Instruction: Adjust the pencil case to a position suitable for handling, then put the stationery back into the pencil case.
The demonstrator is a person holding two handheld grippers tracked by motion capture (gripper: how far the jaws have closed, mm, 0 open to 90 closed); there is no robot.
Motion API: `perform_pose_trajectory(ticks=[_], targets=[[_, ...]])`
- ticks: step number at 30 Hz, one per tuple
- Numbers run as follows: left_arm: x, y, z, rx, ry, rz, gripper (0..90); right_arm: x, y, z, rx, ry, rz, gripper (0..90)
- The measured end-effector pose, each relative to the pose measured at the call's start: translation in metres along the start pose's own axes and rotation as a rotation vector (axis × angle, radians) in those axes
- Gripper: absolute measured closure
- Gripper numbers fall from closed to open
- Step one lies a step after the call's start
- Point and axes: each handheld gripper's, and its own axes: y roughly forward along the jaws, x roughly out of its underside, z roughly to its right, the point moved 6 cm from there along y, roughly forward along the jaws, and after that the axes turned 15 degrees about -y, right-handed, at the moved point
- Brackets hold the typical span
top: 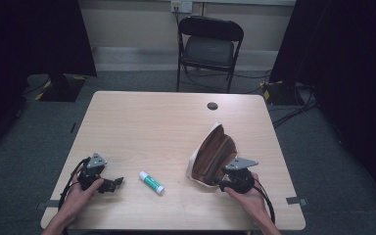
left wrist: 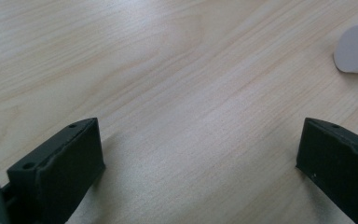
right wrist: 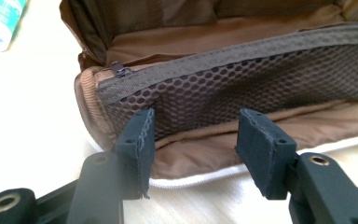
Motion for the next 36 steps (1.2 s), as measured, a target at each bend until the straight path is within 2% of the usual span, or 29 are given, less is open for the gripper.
perform_pose_trajectory(ticks=[7, 18, 29, 33, 36], targets=[[0.000, 0.000, 0.000, -0.001, 0.000, 0.000, 0.0, 0.001, 0.005, -0.008, -0.020, -0.014, -0.014, 45.0], [0.000, 0.000, 0.000, 0.001, 0.000, -0.002, 0.0, -0.001, 0.008, -0.008, -0.020, -0.022, -0.016, 43.0], [0.000, 0.000, 0.000, 0.000, 0.000, -0.002, 0.0, -0.015, 0.019, -0.017, -0.039, -0.048, -0.015, 41.4], [0.000, 0.000, 0.000, 0.001, 0.000, -0.001, 0.0, -0.017, 0.022, -0.019, -0.035, -0.072, -0.025, 40.6], [0.000, 0.000, 0.000, 0.000, 0.000, -0.002, 0.0, -0.018, 0.023, -0.020, -0.038, -0.067, -0.024, 40.5]])
